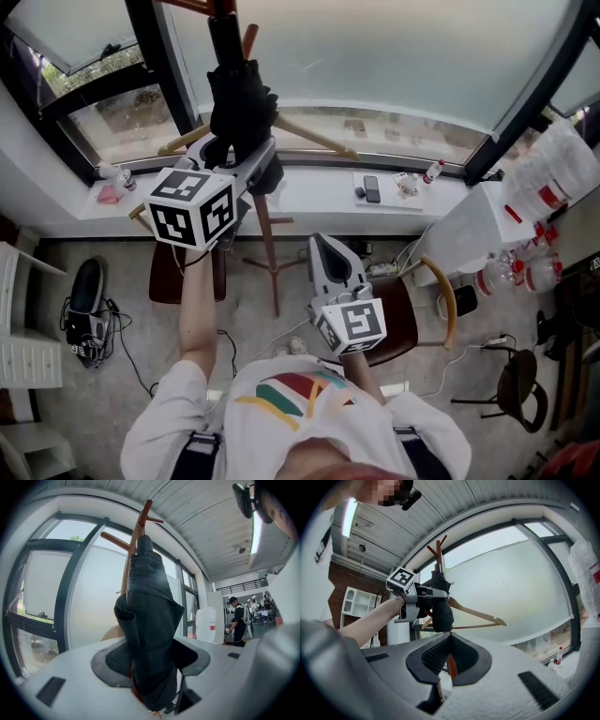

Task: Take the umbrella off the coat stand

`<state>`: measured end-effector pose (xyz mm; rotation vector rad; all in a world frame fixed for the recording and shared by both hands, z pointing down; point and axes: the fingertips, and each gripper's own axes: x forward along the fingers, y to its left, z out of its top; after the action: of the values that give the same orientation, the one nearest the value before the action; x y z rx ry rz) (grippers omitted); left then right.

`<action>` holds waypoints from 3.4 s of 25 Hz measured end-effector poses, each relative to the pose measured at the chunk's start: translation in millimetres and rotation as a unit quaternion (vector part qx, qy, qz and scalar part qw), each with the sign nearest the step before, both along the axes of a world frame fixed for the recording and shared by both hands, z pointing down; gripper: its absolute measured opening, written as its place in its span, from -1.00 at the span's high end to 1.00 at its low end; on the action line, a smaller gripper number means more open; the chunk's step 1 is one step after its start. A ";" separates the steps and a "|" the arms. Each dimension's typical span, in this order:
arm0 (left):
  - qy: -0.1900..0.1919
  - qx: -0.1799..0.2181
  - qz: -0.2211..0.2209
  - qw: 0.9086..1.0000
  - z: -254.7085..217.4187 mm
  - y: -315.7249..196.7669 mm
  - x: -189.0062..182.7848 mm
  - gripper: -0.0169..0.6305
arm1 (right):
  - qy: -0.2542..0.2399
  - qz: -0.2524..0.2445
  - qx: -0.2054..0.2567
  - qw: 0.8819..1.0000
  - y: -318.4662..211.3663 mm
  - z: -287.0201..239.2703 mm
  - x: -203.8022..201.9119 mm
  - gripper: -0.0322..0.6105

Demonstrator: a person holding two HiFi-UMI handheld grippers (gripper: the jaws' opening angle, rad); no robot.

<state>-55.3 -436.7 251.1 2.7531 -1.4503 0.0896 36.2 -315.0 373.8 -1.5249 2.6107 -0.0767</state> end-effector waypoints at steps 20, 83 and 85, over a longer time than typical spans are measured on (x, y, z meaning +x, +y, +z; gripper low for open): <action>-0.009 0.024 0.000 1.000 -10.4 12.5 0.7 0.19 | 0.003 0.002 0.011 1.000 8.7 -9.6 5.3 0.90; 0.017 0.250 -0.131 0.959 -143.5 104.2 -87.8 0.19 | -0.009 -0.014 0.099 0.995 33.9 -59.3 -23.6 0.90; 0.024 0.239 -0.138 0.961 -123.0 106.3 -94.7 0.19 | -0.004 -0.013 0.111 0.994 37.2 -59.9 -29.5 0.90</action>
<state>-150.0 -330.4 128.1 2.8177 -2.0540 -0.3813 6.7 -277.7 313.9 -1.4134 2.5334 0.1982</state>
